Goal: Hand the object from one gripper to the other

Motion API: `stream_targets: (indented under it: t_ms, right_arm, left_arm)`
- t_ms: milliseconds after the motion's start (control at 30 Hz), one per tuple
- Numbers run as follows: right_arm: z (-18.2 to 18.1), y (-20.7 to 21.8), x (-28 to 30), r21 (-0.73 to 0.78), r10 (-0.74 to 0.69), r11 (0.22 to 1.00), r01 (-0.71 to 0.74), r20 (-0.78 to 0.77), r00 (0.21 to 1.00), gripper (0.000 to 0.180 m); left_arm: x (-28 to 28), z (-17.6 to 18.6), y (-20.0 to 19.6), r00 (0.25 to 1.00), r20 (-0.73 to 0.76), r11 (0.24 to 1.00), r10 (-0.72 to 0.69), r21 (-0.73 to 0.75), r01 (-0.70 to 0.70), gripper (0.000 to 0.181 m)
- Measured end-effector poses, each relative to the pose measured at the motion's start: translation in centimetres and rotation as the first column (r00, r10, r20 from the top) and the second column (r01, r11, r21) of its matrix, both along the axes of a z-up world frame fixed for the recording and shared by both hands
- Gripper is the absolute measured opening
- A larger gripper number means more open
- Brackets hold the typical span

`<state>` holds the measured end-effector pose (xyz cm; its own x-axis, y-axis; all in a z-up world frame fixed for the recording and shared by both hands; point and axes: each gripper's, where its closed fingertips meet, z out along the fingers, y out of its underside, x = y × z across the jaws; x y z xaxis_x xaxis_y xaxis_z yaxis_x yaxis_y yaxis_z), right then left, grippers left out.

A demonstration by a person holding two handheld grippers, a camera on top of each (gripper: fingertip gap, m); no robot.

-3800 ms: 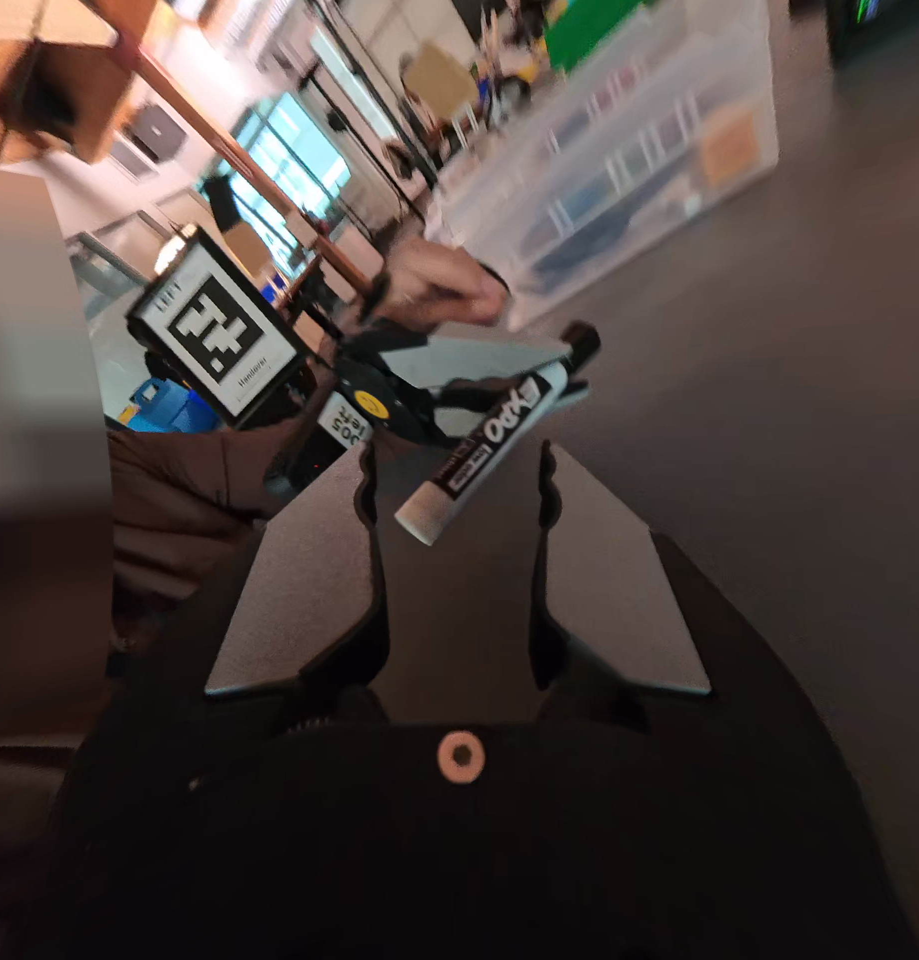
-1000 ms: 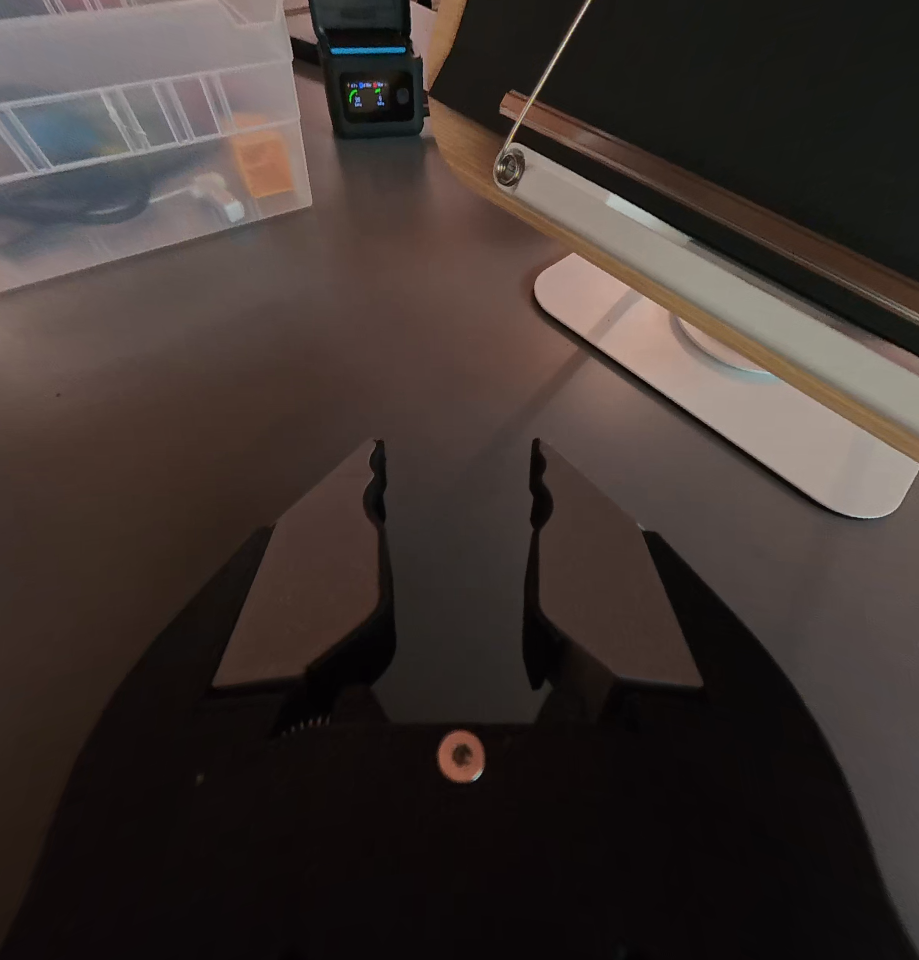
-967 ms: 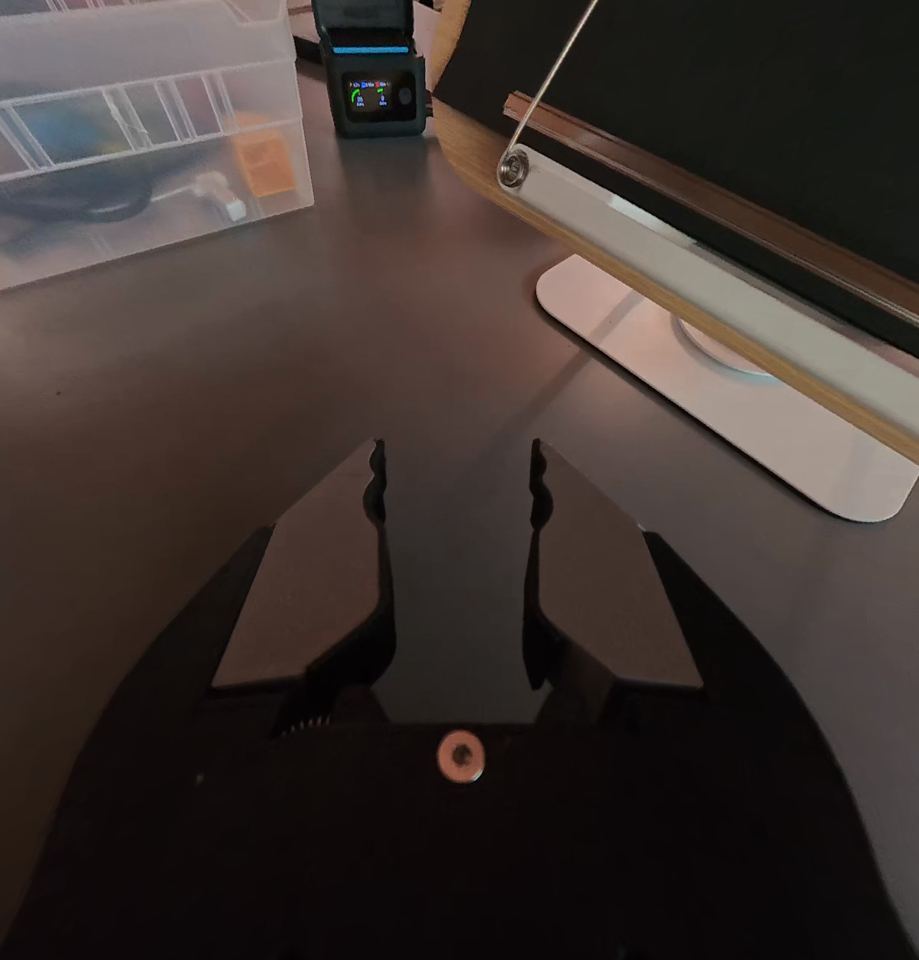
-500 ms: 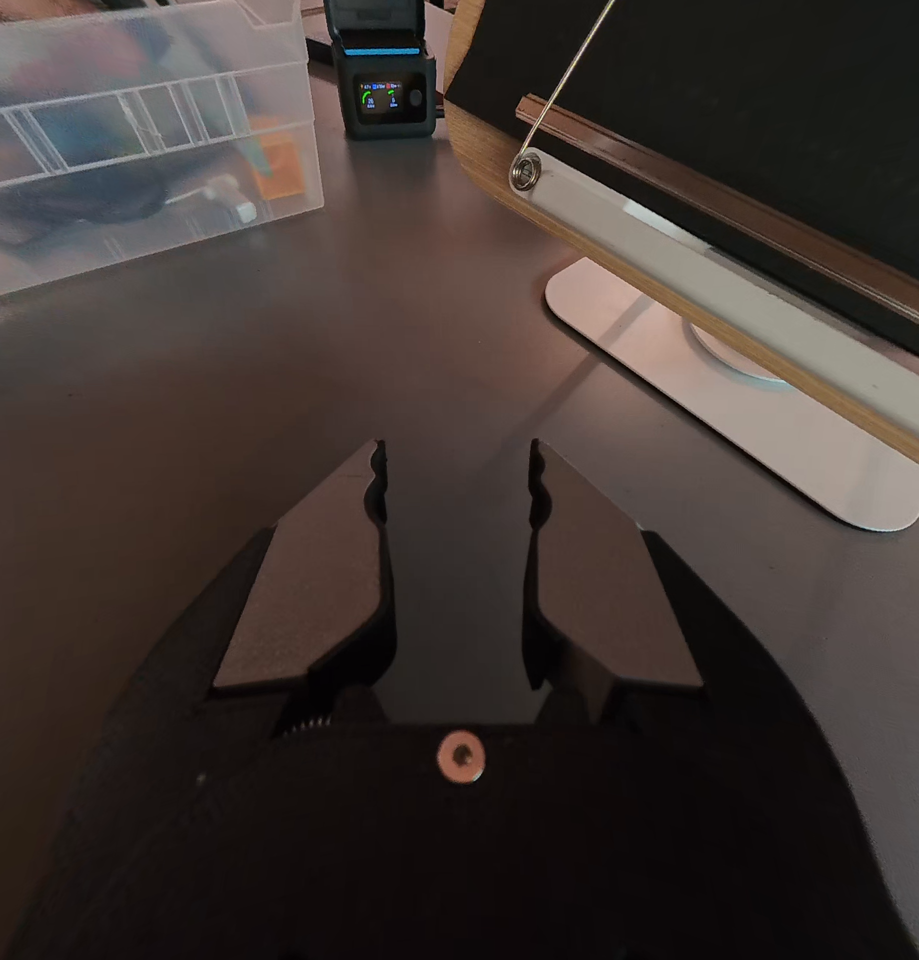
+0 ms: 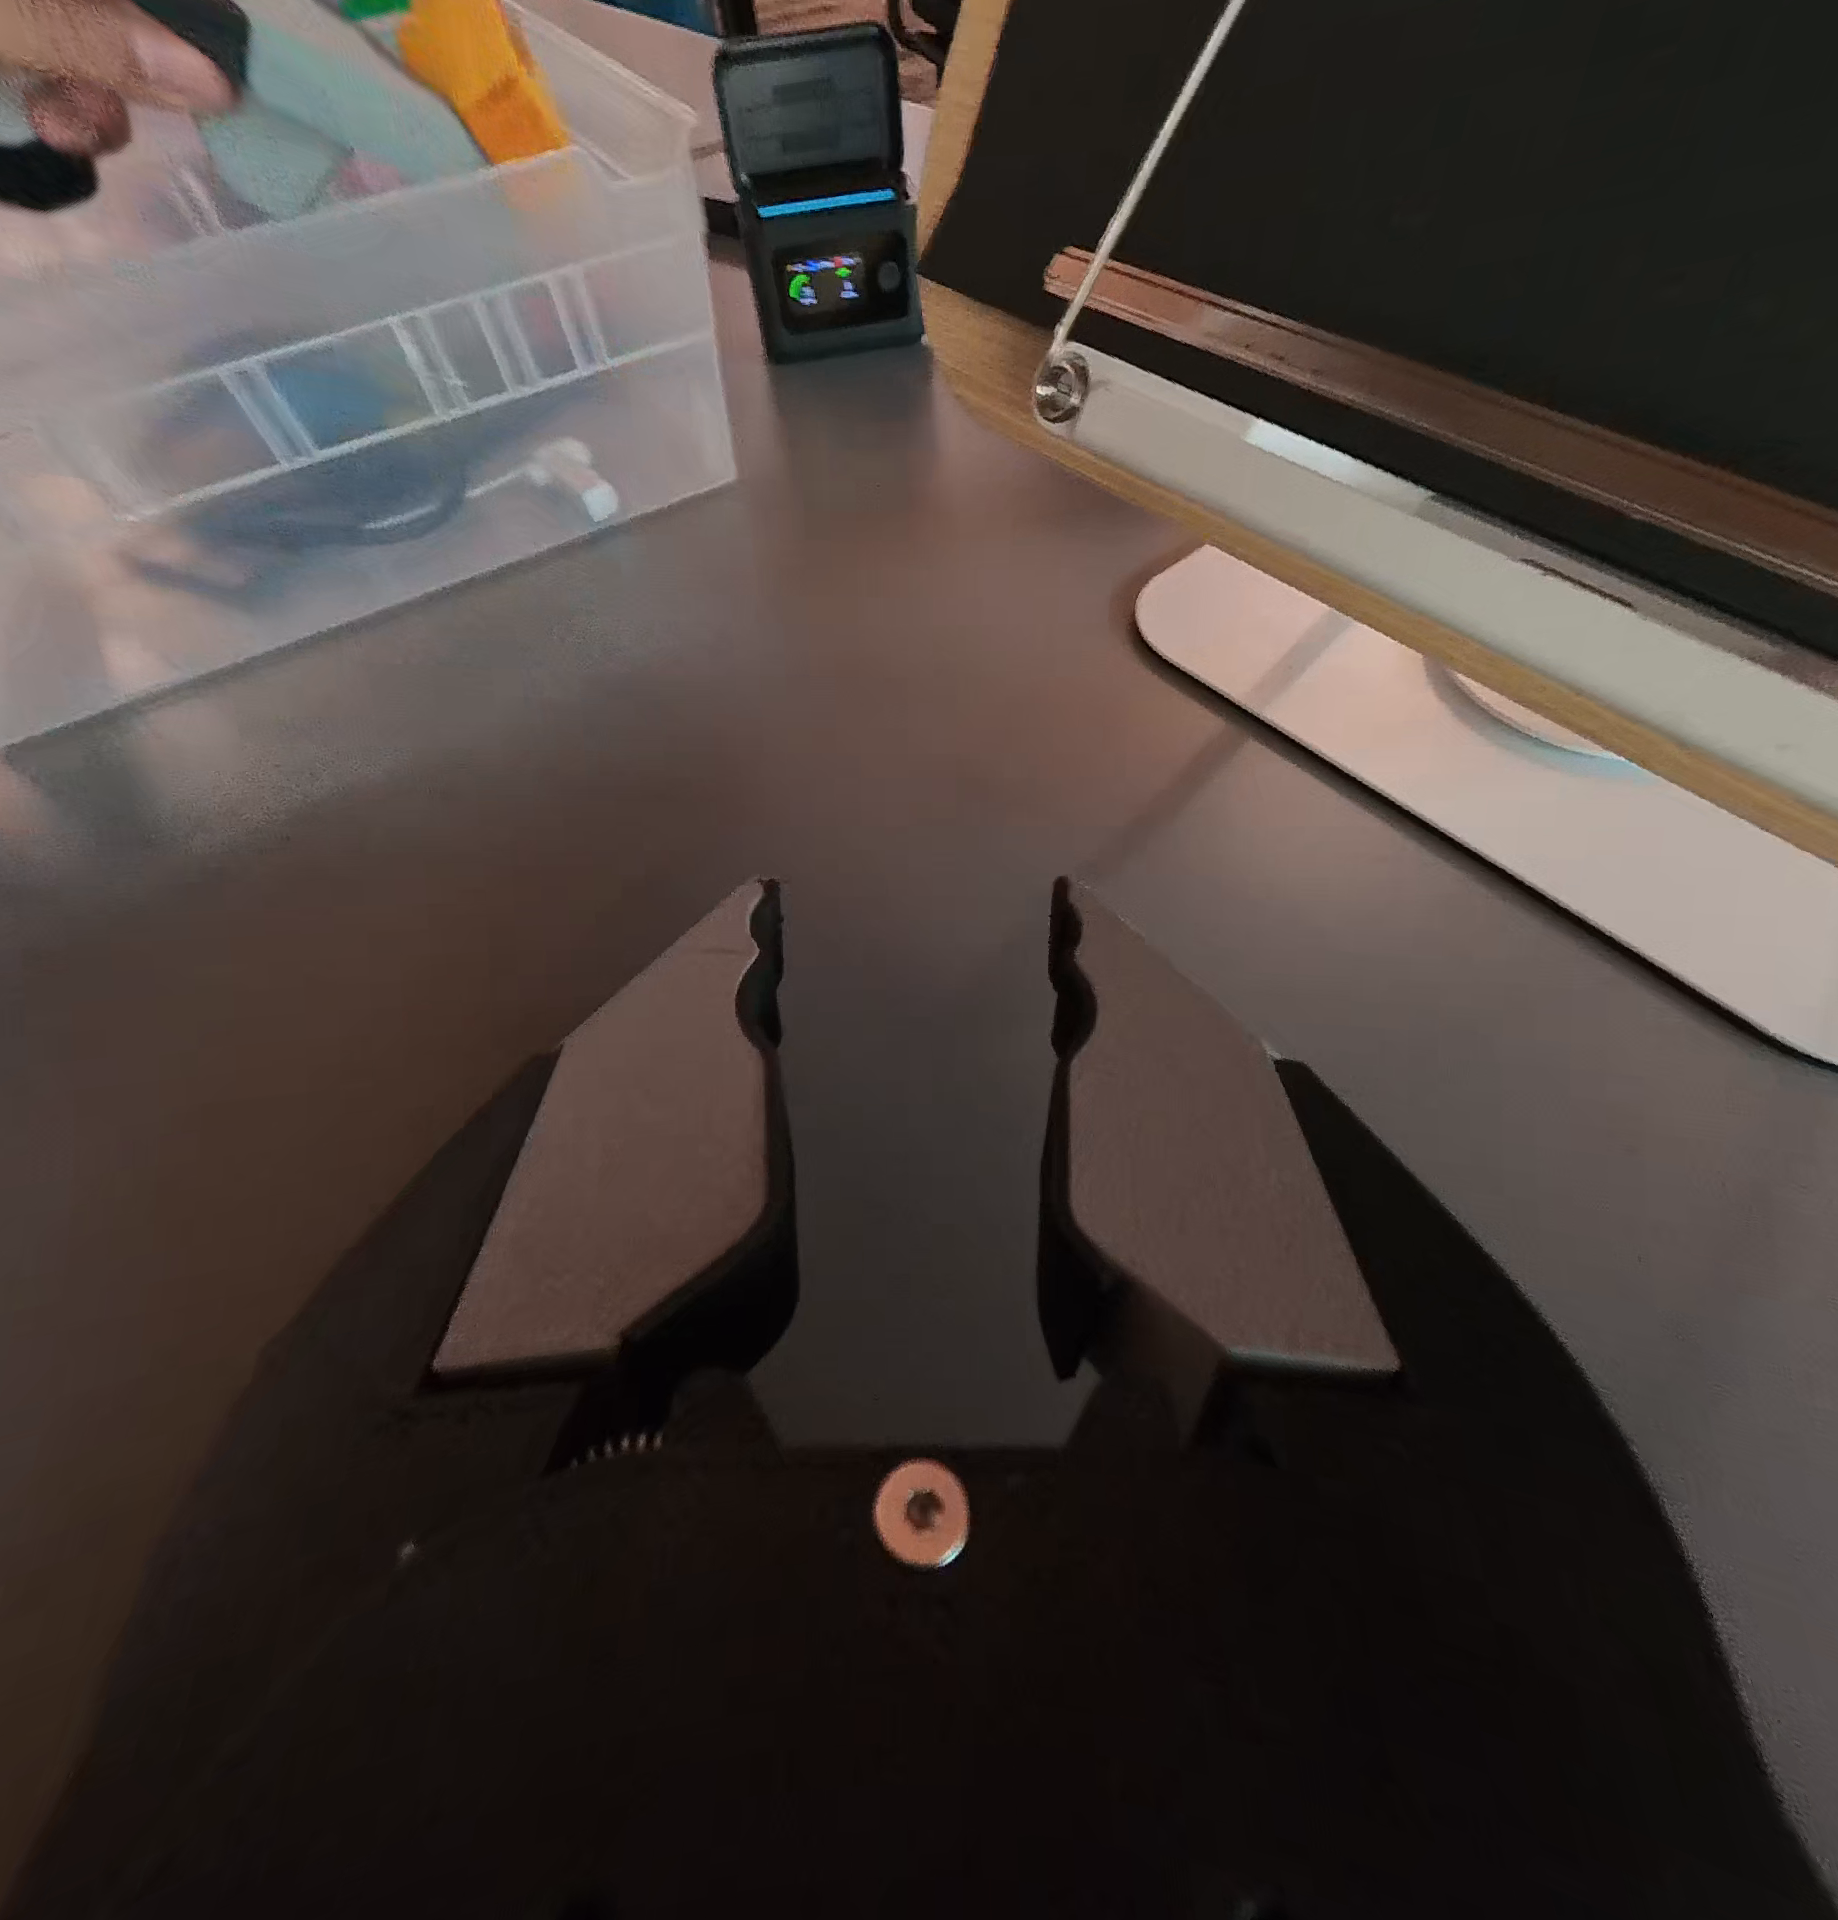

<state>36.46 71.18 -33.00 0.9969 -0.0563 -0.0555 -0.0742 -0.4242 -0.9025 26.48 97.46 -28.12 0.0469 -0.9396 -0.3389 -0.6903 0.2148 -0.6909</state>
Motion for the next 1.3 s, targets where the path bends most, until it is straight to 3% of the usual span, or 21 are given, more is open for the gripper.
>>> stream_targets:
  t_ms: [33, 133, 233, 433, 567, 600, 633, 667, 1100, 1300]
  right_arm:
    - [0.2, 0.0, -0.5, 0.014, 0.026, 1.0, -0.026, -0.01, 1.0, 0.049]
    - [1.7, 0.2, -2.8, 0.075, 0.138, 0.988, -0.134, -0.053, 0.989, 0.052]
    - [3.8, 0.1, -6.0, 0.163, 0.279, 0.952, -0.258, -0.126, 0.952, 0.06]
    - [8.1, -1.2, -11.8, 0.366, 0.534, 0.82, -0.44, -0.213, 0.818, 0.074]
    - [7.9, -1.6, -13.4, 0.356, 0.591, 0.794, -0.493, -0.263, 0.762, 0.064]
    - [7.8, -1.7, -13.6, 0.352, 0.603, 0.789, -0.504, -0.283, 0.746, 0.055]
    - [7.5, -2.0, -13.8, 0.341, 0.625, 0.776, -0.531, -0.301, 0.72, 0.032]
    - [7.0, -2.1, -13.7, 0.315, 0.63, 0.775, -0.548, -0.311, 0.712, 0.028]
    - [4.0, -1.2, -9.2, 0.189, 0.471, 0.882, -0.432, -0.335, 0.816, 0.028]
    - [3.2, -1.0, -8.6, 0.147, 0.416, 0.909, -0.39, -0.362, 0.834, 0.028]
  left_arm:
    - [0.1, 2.0, -1.7, 0.996, 0.05, 0.993, -0.08, 0.09, 0.075, 0.069]
    - [-0.5, 5.7, -9.2, 0.927, 0.065, 0.866, -0.371, 0.386, 0.319, 0.069]
    - [-1.6, 5.5, -16.4, 0.841, -0.057, 0.678, -0.539, 0.563, 0.472, 0.069]
    - [-2.0, 3.3, -26.6, 0.718, -0.13, 0.503, -0.684, 0.629, 0.593, 0.069]
    - [-1.0, 1.4, -29.7, 0.691, -0.17, 0.438, -0.703, 0.662, 0.609, 0.069]
    - [-0.8, 0.9, -30.3, 0.683, -0.178, 0.424, -0.708, 0.667, 0.613, 0.069]
    - [-0.6, 0.5, -30.9, 0.672, -0.18, 0.414, -0.718, 0.665, 0.621, 0.069]
    - [-0.4, 0.1, -31.5, 0.666, -0.176, 0.413, -0.725, 0.663, 0.625, 0.068]
    - [3.2, -1.9, -30.3, 0.726, -0.049, 0.44, -0.686, 0.767, 0.468, 0.064]
    - [3.5, -2.5, -30.0, 0.727, -0.019, 0.481, -0.686, 0.739, 0.473, 0.062]
